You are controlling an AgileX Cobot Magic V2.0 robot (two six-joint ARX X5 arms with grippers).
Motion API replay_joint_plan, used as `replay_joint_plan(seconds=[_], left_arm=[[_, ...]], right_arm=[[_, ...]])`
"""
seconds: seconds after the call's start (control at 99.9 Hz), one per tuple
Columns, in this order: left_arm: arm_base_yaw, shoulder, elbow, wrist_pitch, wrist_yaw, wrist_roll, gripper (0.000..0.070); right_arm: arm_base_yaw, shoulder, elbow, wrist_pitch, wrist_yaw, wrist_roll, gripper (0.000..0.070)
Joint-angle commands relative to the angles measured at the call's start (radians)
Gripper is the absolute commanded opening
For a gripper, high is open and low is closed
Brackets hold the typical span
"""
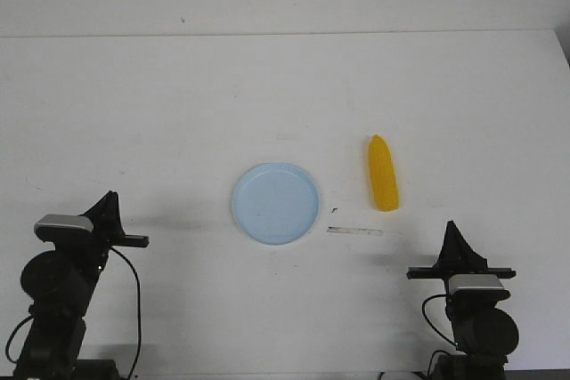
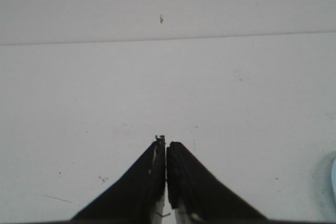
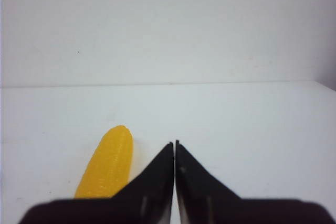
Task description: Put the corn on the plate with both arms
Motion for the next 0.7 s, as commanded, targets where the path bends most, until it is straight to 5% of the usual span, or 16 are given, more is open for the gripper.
replay_joint_plan(seconds=[0.0, 0.36, 0.691], left_arm=[[0.002, -0.059, -0.008, 0.014, 0.001, 0.016, 0.0001], [0.002, -0.314, -0.013, -0.158, 0.000, 0.017, 0.0001], [0.002, -0.365, -0.012, -0.164, 0.000, 0.017, 0.0001]], right_arm=[[0.000, 0.001, -0.001, 0.011, 0.000, 0.006, 0.0003], [0.000, 0.001, -0.001, 0.011, 0.000, 0.005, 0.0003], [0.000, 0.001, -0.001, 0.011, 0.000, 0.005, 0.0003]])
